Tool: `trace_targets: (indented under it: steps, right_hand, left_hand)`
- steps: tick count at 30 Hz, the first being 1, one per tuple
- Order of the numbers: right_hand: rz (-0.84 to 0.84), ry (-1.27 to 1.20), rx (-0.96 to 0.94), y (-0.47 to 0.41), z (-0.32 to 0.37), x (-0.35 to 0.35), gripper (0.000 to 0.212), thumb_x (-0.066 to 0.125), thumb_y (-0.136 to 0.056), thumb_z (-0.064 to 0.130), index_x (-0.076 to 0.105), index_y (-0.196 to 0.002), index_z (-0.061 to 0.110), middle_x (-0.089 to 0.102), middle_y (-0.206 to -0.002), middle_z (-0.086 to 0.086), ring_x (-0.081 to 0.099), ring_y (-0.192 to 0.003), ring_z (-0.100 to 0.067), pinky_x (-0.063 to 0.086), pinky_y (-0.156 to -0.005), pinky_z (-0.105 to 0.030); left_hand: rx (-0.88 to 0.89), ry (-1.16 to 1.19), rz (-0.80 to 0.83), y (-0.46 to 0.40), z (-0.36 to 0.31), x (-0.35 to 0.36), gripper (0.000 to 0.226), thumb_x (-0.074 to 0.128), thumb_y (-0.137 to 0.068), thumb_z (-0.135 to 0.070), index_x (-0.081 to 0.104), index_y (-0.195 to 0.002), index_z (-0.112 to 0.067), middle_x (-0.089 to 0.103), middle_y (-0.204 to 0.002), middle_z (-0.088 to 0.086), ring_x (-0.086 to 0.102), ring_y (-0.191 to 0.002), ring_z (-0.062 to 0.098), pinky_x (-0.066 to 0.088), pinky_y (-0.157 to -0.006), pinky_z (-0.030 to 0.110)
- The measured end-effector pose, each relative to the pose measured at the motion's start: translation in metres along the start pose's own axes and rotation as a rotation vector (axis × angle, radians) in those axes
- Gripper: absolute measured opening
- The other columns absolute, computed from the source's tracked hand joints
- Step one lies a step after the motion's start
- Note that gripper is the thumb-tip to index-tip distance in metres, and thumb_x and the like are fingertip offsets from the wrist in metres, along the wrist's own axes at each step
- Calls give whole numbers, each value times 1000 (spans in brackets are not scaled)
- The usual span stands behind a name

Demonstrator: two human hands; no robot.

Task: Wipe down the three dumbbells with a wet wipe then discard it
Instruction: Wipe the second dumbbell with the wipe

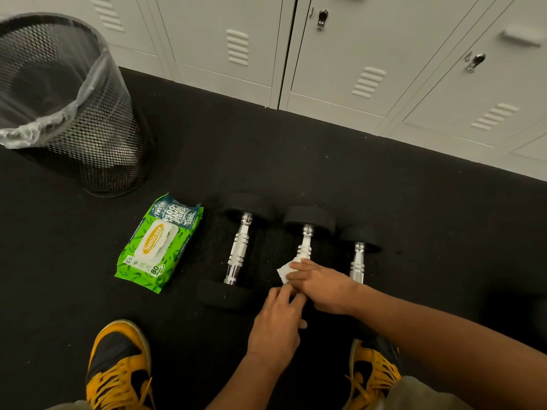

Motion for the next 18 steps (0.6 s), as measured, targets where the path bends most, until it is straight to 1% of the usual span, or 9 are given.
trace_targets:
  steps: [3,6,8,10,12,13,15,18]
  right_hand:
    - [33,-47,-19,-2,-3,3,43,61,-88,8,58,-129,22,51,-142,4,27,-146,-19,31,-116,-45]
    - [37,-66,-36,-2,-9,-7,41,59,-87,5,60,-124,21,54,-136,3,39,-138,-20,43,-106,-41]
    - [-49,-61,-9,-4,-21,-27,51,61,-84,1,57,-132,19,51,-141,0,39,-137,-22,43,-106,-40]
    - [-114,-13,45,-9,-36,-45,56,61,-85,-1,53,-138,15,47,-147,-4,33,-142,-24,36,-113,-41]
    - [-86,89,81,-18,-44,-52,52,61,-88,2,52,-138,13,46,-148,-6,29,-145,-24,28,-118,-41]
    - [-53,149,89,-23,-44,-50,48,60,-89,4,53,-136,13,48,-146,-7,31,-144,-25,27,-119,-40]
    - [5,263,95,-32,-42,-40,38,62,-90,10,57,-128,15,54,-137,-7,38,-138,-26,30,-117,-40]
    - [58,345,102,-39,-38,-29,32,63,-91,18,61,-122,13,59,-129,-9,45,-131,-27,31,-115,-45]
  left_hand:
    - [13,0,-15,1,-1,-1,48,59,-94,-25,41,-139,-29,29,-142,-8,27,-130,9,42,-97,23]
    - [14,0,-17,2,1,0,55,60,-94,-25,37,-144,-30,28,-142,-8,27,-131,10,43,-98,25]
    - [16,-10,-33,4,3,0,56,61,-94,-24,38,-144,-29,31,-139,-8,29,-130,10,45,-96,25]
    - [18,-14,-48,5,4,0,55,62,-93,-22,39,-143,-28,34,-136,-8,31,-129,10,47,-94,24]
    - [18,-11,-50,4,4,-1,54,61,-94,-23,39,-144,-28,34,-136,-8,30,-129,10,46,-94,24]
    - [18,-8,-48,4,4,-1,53,60,-95,-24,39,-144,-28,34,-136,-8,29,-129,9,45,-94,23]
    - [21,-12,-44,3,5,-1,54,59,-96,-24,37,-145,-28,33,-137,-7,29,-129,9,44,-95,23]
    - [29,-23,-36,4,3,0,54,58,-96,-25,36,-145,-28,32,-138,-6,29,-130,11,45,-95,25]
Point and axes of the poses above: each hand's wrist, its own y-axis away from the middle knuckle, its own x-axis out of the palm, z = x × y, the point moved 9 cm from there along -y, towards the middle knuckle
